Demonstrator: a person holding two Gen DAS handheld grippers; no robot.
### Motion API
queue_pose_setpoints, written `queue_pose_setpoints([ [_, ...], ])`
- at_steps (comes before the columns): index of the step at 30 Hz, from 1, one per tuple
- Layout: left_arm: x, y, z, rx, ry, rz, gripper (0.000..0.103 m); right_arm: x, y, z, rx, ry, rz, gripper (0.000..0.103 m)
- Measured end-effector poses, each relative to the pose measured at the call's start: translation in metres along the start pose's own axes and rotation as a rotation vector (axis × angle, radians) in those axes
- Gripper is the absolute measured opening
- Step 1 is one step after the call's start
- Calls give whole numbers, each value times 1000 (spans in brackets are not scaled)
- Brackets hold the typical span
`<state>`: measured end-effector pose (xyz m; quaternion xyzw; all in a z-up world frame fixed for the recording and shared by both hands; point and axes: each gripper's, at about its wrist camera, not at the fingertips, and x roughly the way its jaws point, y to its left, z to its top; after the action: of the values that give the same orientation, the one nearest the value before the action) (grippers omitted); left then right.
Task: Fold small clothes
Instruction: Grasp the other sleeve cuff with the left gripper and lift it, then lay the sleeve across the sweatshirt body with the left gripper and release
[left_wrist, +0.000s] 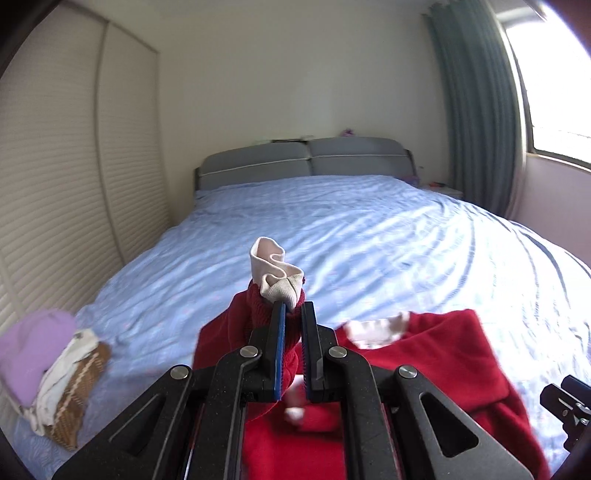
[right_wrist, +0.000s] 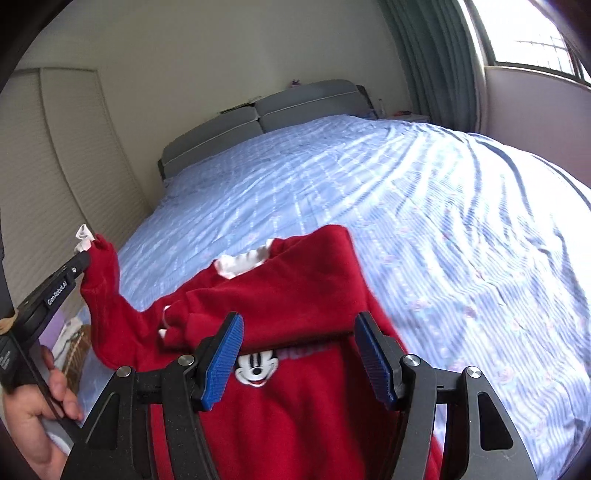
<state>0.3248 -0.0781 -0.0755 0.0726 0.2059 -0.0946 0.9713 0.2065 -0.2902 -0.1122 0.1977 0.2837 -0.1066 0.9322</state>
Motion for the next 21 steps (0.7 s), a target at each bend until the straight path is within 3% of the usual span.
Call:
queue_pose_setpoints([
  [6,19,-92,-2,88,44,-103,9,-1,-68,9,94,-5,-47,63],
  [11,39,-159,-30,205,107,-151,9,-1,-110,3,132,-6,-92,63],
  [18,69,-195,-69,289,226,-158,10,12,-153,-12,192,43,-119,63],
  [21,62,-199,-74,305,222,-154,16,15,-160,-18,197,58,-121,63],
])
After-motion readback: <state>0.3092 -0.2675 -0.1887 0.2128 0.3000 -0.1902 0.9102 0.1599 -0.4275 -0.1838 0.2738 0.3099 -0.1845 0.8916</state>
